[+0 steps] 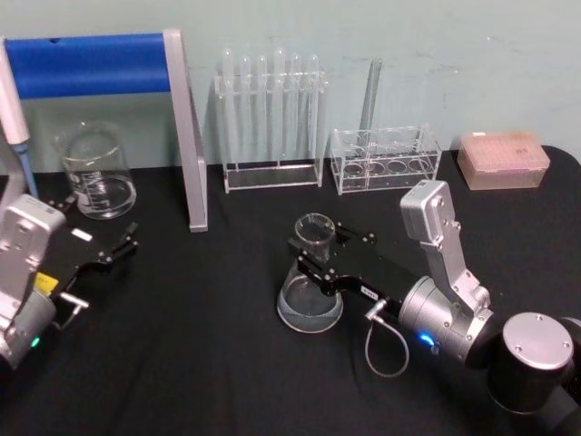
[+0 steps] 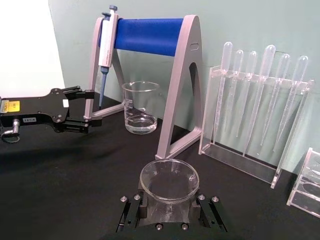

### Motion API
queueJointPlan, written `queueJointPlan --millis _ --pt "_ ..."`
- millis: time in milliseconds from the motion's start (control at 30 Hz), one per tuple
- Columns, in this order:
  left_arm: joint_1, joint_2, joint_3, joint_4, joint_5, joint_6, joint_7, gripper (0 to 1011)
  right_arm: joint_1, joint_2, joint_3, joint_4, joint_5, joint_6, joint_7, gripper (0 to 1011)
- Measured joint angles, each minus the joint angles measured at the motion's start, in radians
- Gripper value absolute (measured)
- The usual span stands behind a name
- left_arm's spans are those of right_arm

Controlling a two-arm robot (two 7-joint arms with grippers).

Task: Grasp the erlenmeyer flask with one hand, shake it three times, then place it back.

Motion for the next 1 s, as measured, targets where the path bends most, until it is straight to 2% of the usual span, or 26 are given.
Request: queueJointPlan --millis 400,500,600,667,733,1000 --pt "0.000 0.000 0.000 0.000 0.000 0.000 0.000 1001 0.000 0.001 0.000 0.000 0.000 0.001 0.000 459" --pt "0.000 0.000 0.000 0.000 0.000 0.000 0.000 1001 0.000 0.001 0.001 0.000 -0.001 0.005 -0.001 536" --pt "0.000 0.000 0.000 0.000 0.000 0.000 0.000 1001 0.000 0.001 0.001 0.000 -0.001 0.005 -0.001 657" --pt "0.000 0.000 0.000 0.000 0.000 0.000 0.000 1001 0.000 0.001 0.001 0.000 -0.001 0.005 -0.001 689" --pt "0.000 0.000 0.000 0.000 0.000 0.000 0.000 1001 0.000 0.001 0.001 0.000 -0.001 0.005 -0.001 772" --pt "0.000 0.000 0.000 0.000 0.000 0.000 0.000 1001 0.000 0.001 0.001 0.000 -0.001 0.004 0.000 978"
